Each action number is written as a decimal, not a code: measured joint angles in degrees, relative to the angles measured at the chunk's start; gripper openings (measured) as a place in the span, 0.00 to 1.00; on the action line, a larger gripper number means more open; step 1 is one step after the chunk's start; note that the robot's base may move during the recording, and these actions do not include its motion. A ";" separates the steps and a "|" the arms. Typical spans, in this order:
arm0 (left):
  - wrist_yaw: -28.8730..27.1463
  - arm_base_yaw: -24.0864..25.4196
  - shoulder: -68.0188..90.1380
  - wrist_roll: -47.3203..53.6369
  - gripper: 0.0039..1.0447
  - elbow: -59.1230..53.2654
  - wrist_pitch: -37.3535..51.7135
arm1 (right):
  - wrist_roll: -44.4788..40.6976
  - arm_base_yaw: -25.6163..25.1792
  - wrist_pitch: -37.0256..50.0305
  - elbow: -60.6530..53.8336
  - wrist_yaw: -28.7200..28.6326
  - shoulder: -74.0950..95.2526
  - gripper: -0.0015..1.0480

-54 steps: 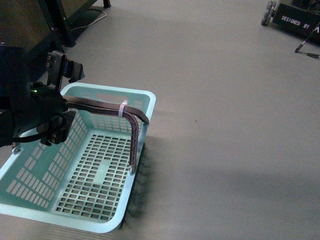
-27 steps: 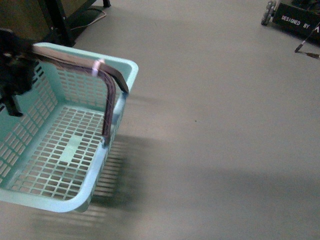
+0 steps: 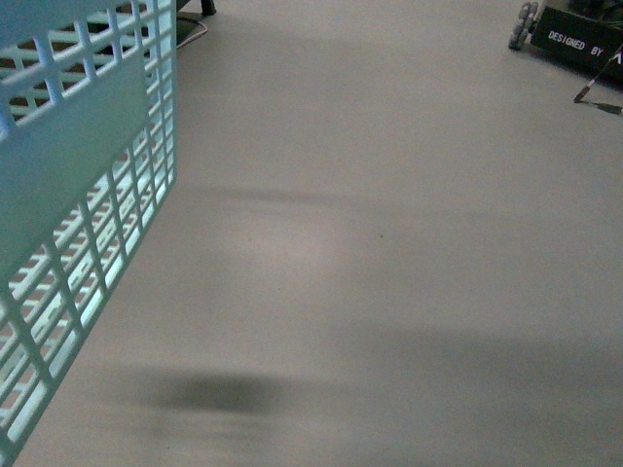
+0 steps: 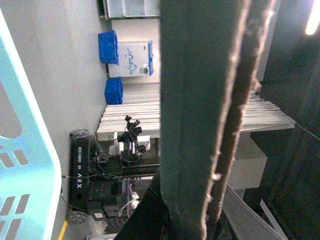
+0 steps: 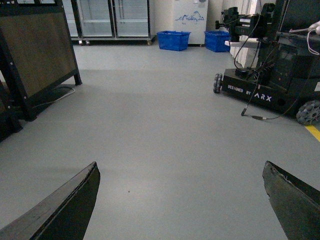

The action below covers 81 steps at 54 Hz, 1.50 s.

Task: Pick mango and avocado into basket

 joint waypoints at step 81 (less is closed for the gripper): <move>5.16 4.44 -9.64 16.94 0.11 1.44 -16.20 | 0.00 0.00 0.00 0.00 -0.02 0.00 0.93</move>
